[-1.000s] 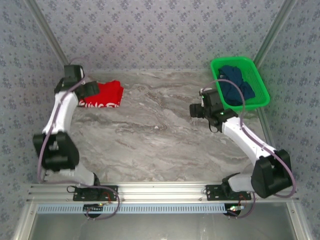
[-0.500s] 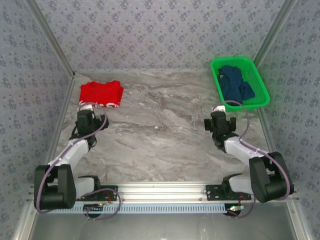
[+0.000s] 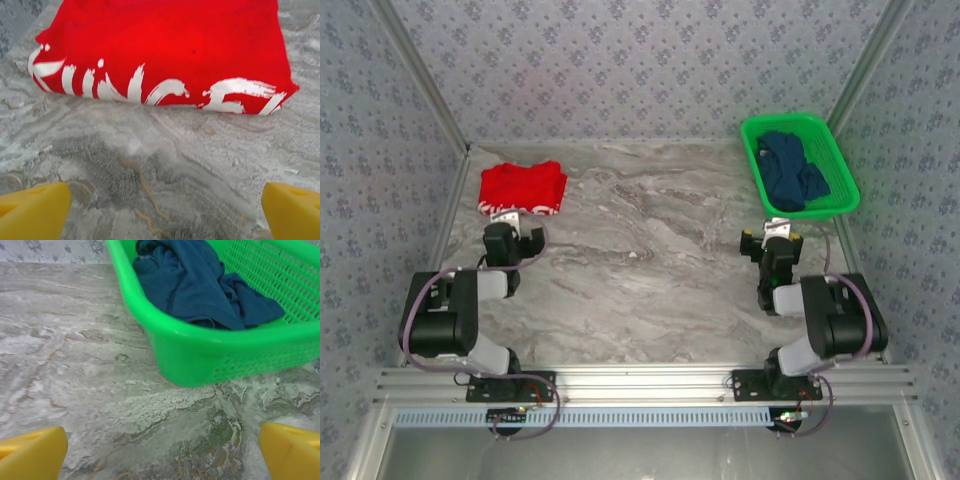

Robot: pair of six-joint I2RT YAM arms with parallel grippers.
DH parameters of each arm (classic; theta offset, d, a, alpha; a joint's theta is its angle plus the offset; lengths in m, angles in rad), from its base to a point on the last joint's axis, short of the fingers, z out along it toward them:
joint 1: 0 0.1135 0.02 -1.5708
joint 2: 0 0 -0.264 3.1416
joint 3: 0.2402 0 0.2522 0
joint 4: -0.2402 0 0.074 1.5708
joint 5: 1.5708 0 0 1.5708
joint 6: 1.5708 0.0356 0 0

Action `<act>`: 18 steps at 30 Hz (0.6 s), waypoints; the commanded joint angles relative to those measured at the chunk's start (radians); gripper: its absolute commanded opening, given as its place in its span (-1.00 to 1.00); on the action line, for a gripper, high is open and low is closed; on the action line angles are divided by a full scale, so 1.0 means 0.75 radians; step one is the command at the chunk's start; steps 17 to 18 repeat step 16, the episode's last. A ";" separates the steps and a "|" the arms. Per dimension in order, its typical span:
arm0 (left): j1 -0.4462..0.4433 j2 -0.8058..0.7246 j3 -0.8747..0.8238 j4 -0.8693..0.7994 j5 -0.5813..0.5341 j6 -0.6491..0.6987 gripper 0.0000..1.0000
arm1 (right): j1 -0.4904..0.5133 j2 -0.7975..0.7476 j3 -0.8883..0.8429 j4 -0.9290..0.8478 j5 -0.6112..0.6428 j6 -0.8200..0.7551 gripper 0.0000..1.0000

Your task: Fold the inside-out t-shirt

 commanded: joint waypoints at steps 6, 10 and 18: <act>0.009 -0.001 -0.004 0.114 0.034 0.025 0.95 | -0.040 0.013 0.092 -0.086 -0.055 0.073 1.00; 0.007 -0.003 -0.003 0.114 0.034 0.025 0.95 | -0.021 0.023 0.076 -0.036 -0.004 0.028 1.00; 0.007 -0.003 -0.004 0.114 0.035 0.024 0.95 | -0.012 0.024 0.069 -0.013 -0.017 -0.003 1.00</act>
